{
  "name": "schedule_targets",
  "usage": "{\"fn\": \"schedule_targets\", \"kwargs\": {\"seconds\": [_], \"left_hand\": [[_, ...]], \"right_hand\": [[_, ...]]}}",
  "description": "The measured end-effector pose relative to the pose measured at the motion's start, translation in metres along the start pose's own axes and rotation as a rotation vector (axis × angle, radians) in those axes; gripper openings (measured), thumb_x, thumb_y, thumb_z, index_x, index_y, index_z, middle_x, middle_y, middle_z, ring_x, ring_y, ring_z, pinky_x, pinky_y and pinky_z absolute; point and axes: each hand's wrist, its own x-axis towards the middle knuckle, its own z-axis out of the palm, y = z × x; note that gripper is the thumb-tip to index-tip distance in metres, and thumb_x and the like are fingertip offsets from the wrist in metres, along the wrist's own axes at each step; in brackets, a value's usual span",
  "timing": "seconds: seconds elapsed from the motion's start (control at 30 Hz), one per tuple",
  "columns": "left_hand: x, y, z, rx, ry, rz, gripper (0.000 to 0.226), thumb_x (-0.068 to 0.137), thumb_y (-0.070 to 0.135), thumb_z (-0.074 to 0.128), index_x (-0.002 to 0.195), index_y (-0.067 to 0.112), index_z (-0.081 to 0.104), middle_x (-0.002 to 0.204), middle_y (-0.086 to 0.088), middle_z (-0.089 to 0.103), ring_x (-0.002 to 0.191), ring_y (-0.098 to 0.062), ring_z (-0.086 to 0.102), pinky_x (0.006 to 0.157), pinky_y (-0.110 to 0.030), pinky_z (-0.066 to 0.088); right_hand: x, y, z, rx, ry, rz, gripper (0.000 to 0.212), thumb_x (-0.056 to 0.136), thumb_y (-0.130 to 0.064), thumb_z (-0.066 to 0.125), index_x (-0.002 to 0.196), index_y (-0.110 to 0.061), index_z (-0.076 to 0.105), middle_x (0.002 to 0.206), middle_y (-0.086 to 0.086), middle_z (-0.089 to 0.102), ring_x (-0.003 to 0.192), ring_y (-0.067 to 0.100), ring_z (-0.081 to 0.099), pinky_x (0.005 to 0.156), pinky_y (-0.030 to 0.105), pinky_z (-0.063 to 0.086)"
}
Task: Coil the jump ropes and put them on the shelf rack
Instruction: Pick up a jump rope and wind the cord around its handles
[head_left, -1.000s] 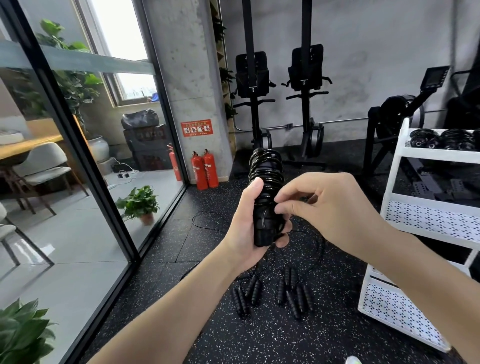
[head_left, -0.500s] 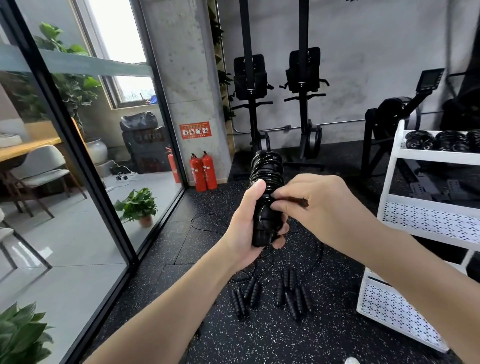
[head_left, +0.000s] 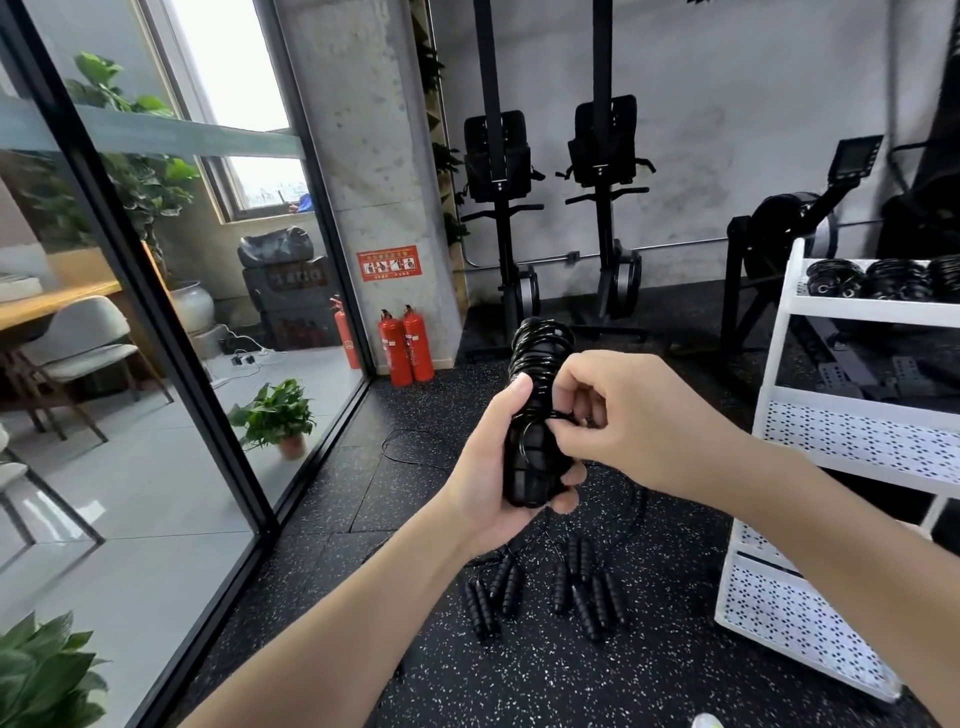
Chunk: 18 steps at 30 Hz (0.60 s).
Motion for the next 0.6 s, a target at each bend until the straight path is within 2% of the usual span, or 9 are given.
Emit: {"fn": "schedule_targets", "kwargs": {"seconds": [0.1,0.2,0.3,0.4,0.5,0.6], "left_hand": [[-0.001,0.007,-0.01,-0.098,-0.126,-0.023,0.045,0.093,0.042,0.061,0.12,0.006,0.057,0.103,-0.011,0.056,0.082,-0.025,0.05,0.064,-0.035,0.044],[-0.002,0.01,-0.016,-0.123,-0.189,-0.039,0.045,0.079,0.03,0.076,0.114,0.005,0.064,0.102,-0.012,0.061,0.088,-0.025,0.053,0.071,-0.036,0.049],[0.001,0.008,-0.017,-0.116,-0.154,-0.021,0.049,0.071,0.028,0.082,0.111,0.006,0.065,0.1,-0.011,0.061,0.088,-0.024,0.059,0.071,-0.036,0.052],[0.003,0.006,-0.014,-0.101,-0.085,0.04,0.034,0.075,0.022,0.072,0.106,0.01,0.072,0.1,-0.009,0.067,0.086,-0.02,0.064,0.069,-0.034,0.054],[0.005,0.006,-0.012,-0.077,-0.018,0.096,0.036,0.076,0.021,0.066,0.109,0.006,0.068,0.101,-0.011,0.069,0.085,-0.021,0.064,0.065,-0.033,0.056],[0.007,0.007,-0.014,-0.046,-0.013,0.128,0.042,0.077,0.02,0.066,0.114,0.002,0.059,0.101,-0.013,0.066,0.084,-0.021,0.062,0.062,-0.032,0.053]], "right_hand": [[0.0,0.002,-0.001,0.043,0.028,0.012,0.017,0.083,-0.015,0.076,0.08,-0.023,0.061,0.072,-0.01,0.06,0.067,0.009,0.057,0.061,0.015,0.043],[0.0,-0.001,-0.002,0.143,0.048,0.044,0.018,0.083,-0.013,0.076,0.079,-0.023,0.062,0.071,-0.008,0.063,0.062,0.008,0.057,0.059,0.015,0.044],[0.0,-0.003,0.002,0.17,0.108,0.059,0.018,0.081,-0.011,0.076,0.078,-0.022,0.062,0.071,-0.008,0.061,0.062,0.006,0.055,0.059,0.016,0.044],[-0.002,-0.004,0.01,-0.049,0.226,-0.018,0.019,0.079,-0.016,0.073,0.076,-0.02,0.054,0.071,-0.008,0.053,0.063,0.013,0.052,0.056,0.027,0.046],[-0.003,-0.004,0.019,-0.281,0.328,-0.122,0.019,0.08,-0.023,0.065,0.075,-0.019,0.048,0.068,-0.008,0.044,0.054,0.018,0.049,0.048,0.038,0.045],[-0.003,-0.001,0.019,-0.258,0.354,-0.162,0.017,0.082,-0.021,0.068,0.076,-0.017,0.053,0.07,-0.008,0.051,0.056,0.016,0.053,0.05,0.038,0.048]]}}
